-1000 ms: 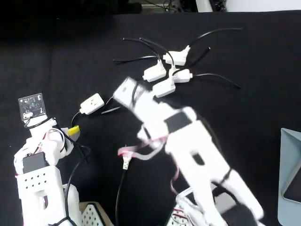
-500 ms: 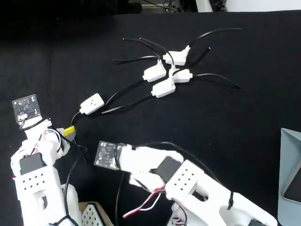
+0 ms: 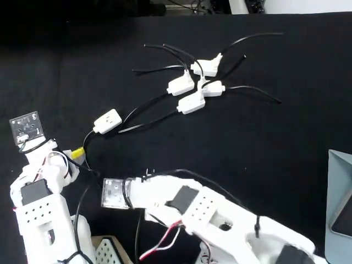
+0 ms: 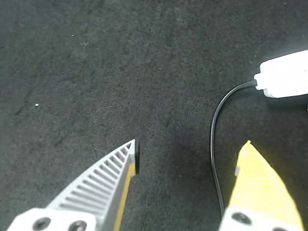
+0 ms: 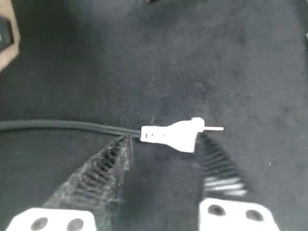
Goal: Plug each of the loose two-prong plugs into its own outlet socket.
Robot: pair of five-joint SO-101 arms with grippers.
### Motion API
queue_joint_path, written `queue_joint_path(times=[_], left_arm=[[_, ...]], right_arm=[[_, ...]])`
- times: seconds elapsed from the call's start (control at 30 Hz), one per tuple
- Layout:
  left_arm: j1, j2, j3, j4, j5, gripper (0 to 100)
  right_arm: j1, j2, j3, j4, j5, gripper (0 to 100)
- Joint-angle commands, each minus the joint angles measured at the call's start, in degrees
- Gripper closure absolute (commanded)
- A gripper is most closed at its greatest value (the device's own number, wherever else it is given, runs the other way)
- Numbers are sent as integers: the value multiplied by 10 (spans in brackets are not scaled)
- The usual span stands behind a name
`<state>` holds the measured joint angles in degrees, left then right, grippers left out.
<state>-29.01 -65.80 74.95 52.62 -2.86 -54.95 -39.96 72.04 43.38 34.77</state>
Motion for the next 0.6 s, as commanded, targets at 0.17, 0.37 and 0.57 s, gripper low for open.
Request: queue_joint_path(times=[0.17, 0.37, 0.57], left_arm=[[-5, -2, -23, -11, 9, 676], [-4, -2, -23, -11, 9, 676], [-2, -2, -23, -11, 8, 676]], right_arm=[[32, 34, -9, -15, 69, 750], [4, 36, -10, -16, 70, 750], [-6, 74, -15, -45, 70, 751]])
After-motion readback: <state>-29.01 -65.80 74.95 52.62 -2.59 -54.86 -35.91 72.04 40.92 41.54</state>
